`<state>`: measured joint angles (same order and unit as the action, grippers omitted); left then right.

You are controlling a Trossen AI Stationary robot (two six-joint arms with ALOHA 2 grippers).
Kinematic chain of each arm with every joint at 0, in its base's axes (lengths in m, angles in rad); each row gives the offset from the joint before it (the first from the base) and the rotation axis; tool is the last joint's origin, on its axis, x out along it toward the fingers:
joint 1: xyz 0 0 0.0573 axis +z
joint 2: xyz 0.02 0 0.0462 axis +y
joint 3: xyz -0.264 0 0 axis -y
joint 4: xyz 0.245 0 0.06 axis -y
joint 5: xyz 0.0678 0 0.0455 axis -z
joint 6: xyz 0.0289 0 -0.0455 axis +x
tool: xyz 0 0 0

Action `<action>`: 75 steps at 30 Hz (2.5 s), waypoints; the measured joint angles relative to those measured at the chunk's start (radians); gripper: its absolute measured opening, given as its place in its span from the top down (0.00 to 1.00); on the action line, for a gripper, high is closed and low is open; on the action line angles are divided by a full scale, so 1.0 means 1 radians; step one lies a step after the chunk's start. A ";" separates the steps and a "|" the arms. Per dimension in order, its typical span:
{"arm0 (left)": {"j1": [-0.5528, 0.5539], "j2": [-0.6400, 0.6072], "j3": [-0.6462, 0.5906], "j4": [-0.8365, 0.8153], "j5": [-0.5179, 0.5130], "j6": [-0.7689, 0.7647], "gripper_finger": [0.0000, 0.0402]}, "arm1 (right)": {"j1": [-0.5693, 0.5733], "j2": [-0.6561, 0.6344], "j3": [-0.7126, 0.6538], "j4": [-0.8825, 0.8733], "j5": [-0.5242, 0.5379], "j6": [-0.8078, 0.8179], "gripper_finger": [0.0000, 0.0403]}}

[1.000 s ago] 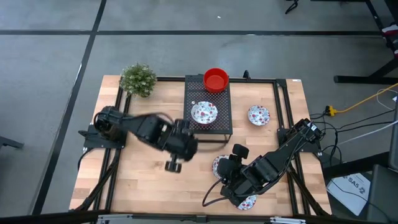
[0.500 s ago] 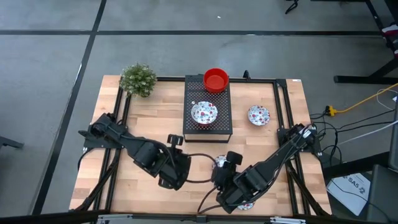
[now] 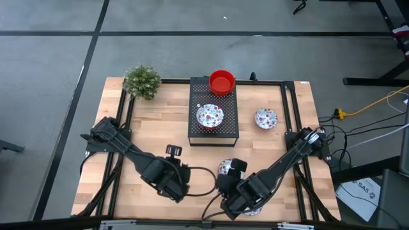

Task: Pick & Place Mini bowls
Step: Stack the middle white patterned bowl on top of the other white patterned bowls on the shelf

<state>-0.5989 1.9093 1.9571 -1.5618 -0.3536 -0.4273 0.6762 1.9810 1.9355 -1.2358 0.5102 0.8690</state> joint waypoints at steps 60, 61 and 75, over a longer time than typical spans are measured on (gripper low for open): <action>-0.102 -0.205 -0.611 0.474 -0.146 -0.479 0.77 | -0.032 -0.001 -0.503 0.421 -0.113 0.061 0.60; -0.102 -0.205 -0.611 0.496 -0.161 -0.479 0.77 | -0.032 0.000 -0.503 0.423 -0.113 0.066 0.63; -0.100 -0.205 -0.611 0.691 -0.222 -0.405 0.77 | -0.032 -0.004 -0.499 0.419 -0.093 0.040 0.94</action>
<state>-0.6987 1.7042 1.3457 -0.8709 -0.5755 -0.8324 0.6445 1.9771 1.4361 -0.8167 0.4174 0.9085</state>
